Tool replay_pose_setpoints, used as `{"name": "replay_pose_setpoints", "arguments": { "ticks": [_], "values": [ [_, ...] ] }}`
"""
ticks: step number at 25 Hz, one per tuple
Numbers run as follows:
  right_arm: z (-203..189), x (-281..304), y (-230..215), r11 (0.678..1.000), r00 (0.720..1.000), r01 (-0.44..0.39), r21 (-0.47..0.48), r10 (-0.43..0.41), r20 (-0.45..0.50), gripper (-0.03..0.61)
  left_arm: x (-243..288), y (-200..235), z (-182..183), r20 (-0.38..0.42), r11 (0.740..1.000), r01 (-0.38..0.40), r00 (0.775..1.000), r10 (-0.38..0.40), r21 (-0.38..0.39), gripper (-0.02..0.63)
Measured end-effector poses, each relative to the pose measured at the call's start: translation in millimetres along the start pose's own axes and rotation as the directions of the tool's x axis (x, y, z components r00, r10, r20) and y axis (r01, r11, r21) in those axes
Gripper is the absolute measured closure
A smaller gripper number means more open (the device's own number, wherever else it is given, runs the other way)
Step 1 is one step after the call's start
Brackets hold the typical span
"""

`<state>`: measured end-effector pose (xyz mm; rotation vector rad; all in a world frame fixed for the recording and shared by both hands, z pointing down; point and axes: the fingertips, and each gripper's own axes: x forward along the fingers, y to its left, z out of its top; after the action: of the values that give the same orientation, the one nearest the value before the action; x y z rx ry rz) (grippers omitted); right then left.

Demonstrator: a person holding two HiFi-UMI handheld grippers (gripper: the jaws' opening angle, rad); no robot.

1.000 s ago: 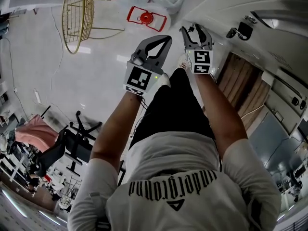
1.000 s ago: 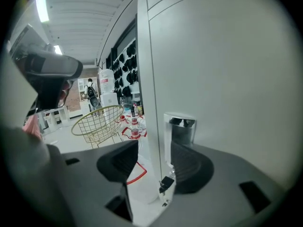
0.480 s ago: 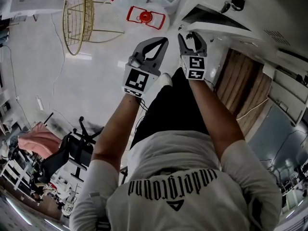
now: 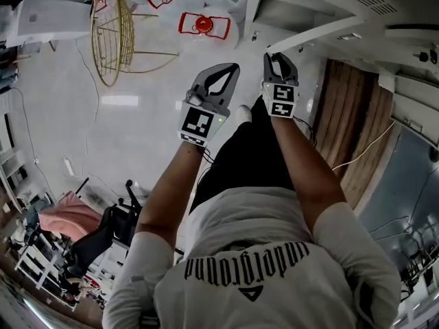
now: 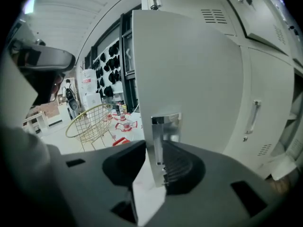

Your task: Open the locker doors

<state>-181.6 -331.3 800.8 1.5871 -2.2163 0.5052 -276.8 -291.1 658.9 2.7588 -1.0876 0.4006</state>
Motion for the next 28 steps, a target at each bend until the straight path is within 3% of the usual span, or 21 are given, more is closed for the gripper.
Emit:
{"name": "replay_pose_setpoints", "arguments": {
  "ticks": [13,21,28],
  "values": [
    [-51.8,-93.1,-34.8,0.994,0.997,-0.024,-0.109,0.016,-0.074,0.497,23.3,-88.9,-7.1,-0.016,0.984,0.177,0.984,-0.177,0.006,0.606],
    [-75.4,-145.1,-92.5,0.997,0.995,0.015,-0.077,-0.023,-0.099,0.529,61.4,-134.8,1.4,-0.040,0.967,0.255,0.966,-0.254,0.014,0.606],
    [-89.0,-173.8,-145.1,0.996,0.994,0.044,-0.078,-0.051,-0.101,0.535,80.9,-167.2,2.5,-0.066,0.963,0.269,0.961,-0.267,0.024,0.606]
  ]
}}
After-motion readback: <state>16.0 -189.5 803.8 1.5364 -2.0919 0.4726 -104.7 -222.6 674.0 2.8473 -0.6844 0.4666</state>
